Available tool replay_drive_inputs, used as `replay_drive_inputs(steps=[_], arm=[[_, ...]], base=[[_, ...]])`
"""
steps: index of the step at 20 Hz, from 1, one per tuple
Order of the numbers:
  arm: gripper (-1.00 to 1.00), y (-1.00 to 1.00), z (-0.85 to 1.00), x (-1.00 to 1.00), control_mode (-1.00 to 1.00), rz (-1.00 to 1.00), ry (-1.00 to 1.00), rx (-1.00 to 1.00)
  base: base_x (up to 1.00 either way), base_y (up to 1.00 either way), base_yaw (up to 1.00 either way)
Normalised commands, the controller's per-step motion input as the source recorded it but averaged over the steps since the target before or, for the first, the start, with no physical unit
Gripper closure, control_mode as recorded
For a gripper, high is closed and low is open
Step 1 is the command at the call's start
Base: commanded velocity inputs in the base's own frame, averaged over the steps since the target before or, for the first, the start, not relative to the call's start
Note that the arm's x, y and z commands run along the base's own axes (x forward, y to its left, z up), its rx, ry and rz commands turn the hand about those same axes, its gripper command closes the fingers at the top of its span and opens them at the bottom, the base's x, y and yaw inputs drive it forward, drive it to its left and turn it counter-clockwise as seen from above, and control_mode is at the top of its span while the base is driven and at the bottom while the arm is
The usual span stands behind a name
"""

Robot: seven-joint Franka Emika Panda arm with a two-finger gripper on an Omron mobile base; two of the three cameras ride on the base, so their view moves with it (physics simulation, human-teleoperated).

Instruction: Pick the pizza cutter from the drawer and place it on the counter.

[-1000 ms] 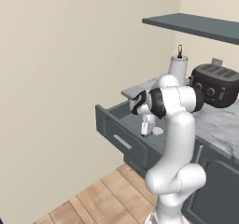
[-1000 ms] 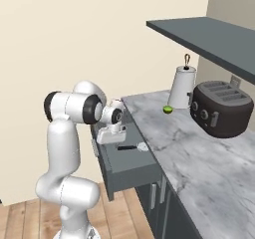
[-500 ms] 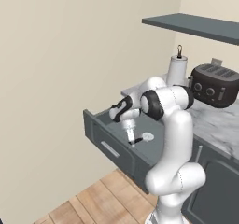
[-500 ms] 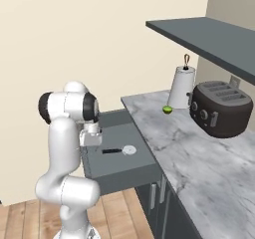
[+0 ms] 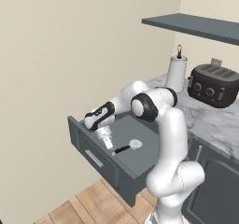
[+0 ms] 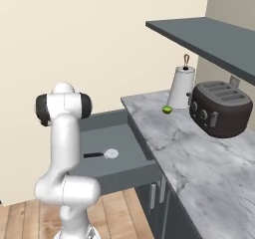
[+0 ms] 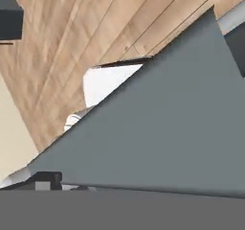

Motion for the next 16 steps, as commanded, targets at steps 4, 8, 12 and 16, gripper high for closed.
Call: replay_drive_inputs(steps=[4, 8, 12, 16], arm=[[-1.00, 0.37, 0.72, -0.25, -1.00, 0.03, -0.77, 0.00], [-1.00, -0.05, 0.55, -0.10, -1.00, 0.18, -0.83, 0.07], [-1.00, -0.28, 0.37, 0.00, -1.00, 0.17, -0.88, 0.11], [-1.00, -0.63, 0.82, 0.13, -1.00, 0.19, -0.61, 0.22]], base=[[0.00, 0.00, 0.00], [0.00, 0.00, 0.00], [0.00, 0.00, 0.00], [0.00, 0.00, 0.00]])
